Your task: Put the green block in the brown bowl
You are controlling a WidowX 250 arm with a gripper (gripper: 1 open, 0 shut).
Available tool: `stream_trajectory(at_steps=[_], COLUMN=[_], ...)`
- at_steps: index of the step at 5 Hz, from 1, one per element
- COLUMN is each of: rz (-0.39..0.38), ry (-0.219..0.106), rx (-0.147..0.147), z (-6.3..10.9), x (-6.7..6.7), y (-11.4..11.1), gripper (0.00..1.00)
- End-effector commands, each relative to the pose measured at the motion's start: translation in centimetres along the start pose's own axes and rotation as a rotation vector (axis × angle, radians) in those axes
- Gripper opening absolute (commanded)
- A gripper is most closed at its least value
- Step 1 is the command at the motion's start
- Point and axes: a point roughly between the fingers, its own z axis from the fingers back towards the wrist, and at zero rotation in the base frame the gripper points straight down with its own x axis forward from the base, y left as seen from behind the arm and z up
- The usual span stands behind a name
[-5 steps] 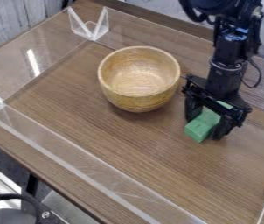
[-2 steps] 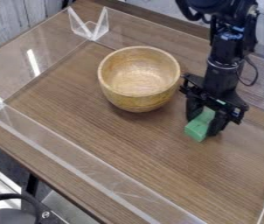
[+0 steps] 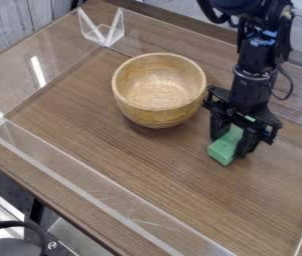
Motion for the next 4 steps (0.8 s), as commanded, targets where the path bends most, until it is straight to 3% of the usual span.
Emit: stream_trajectory(at_steps=[1, 2, 3, 4], rz=[-0.002, 0.014, 0.068, 0.134], ry=[-0.107, -0.184, -0.253, -0.279], rx=[0.005, 0.024, 0.047, 0.057], z=[3.9, 7.7, 11.8, 13.8], x=[0.5, 0.3, 1.0, 0.8], y=[0.3, 0.9, 3.5, 7.1], gripper=[0.0, 0.0, 0.0, 0.0])
